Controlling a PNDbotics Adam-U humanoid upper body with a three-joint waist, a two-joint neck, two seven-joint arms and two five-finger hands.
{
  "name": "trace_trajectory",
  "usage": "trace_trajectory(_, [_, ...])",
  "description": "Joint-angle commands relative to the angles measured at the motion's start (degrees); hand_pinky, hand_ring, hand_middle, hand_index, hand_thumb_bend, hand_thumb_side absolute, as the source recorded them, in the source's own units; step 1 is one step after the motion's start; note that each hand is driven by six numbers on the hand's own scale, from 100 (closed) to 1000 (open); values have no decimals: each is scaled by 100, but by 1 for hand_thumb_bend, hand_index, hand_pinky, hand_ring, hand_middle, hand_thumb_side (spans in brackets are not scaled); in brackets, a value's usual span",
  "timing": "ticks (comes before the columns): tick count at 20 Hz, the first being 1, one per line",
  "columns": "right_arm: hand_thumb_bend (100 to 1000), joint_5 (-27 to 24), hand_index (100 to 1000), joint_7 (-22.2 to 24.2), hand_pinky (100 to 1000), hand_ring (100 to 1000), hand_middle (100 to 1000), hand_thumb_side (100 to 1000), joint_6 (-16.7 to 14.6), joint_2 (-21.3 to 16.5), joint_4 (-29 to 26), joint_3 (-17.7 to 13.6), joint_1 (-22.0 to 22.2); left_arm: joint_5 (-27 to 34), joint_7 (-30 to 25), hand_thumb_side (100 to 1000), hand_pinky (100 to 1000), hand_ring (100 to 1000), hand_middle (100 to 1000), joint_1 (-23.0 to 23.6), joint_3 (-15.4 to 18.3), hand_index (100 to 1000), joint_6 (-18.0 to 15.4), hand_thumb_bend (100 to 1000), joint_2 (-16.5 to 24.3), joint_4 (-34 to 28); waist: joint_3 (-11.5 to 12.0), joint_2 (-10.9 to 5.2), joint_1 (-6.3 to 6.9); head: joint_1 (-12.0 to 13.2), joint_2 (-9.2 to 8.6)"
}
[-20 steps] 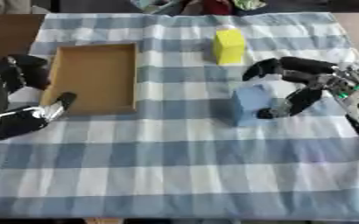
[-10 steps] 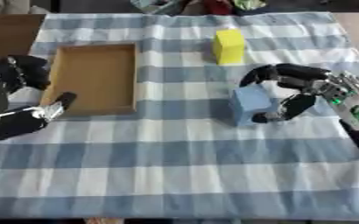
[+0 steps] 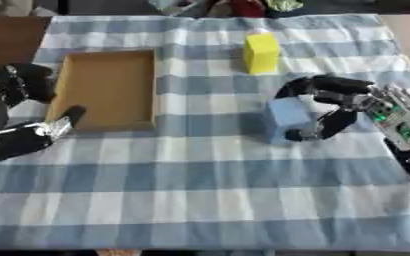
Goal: Pick up objects on the table and place them in the box.
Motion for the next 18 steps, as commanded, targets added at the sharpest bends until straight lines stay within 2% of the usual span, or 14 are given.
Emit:
trace_trajectory(1, [363, 43, 733, -85, 740, 774, 642, 572, -131, -103, -64, -67, -118, 11, -10, 100, 595, 559, 527, -50, 5, 690, -4, 586, 85, -50, 7, -111, 5, -10, -13])
trace_trajectory(3, [338, 27, 678, -229, 732, 767, 595, 546, -142, -111, -101, -67, -140, 11, -10, 100, 595, 559, 527, -50, 5, 690, -3, 586, 87, -49, 5, -112, 4, -6, -13])
trace_trajectory(7, [296, -71, 623, -395, 727, 762, 546, 511, -179, -155, -233, -18, -224, 11, -13, 100, 596, 559, 527, -47, 4, 690, -3, 585, 92, -50, 0, -119, -1, -3, -16])
trace_trajectory(13, [261, -561, 615, -256, 726, 760, 539, 486, -137, -252, -538, 66, -481, 15, -28, 100, 596, 559, 527, -51, -7, 690, -7, 584, 90, -54, -4, -135, -20, -15, -2])
trace_trajectory(18, [259, -915, 617, -91, 724, 756, 540, 454, 25, -221, -488, -22, -885, 52, -77, 100, 596, 559, 527, -130, -65, 690, -18, 582, 71, -69, 88, -181, -45, -64, 29])
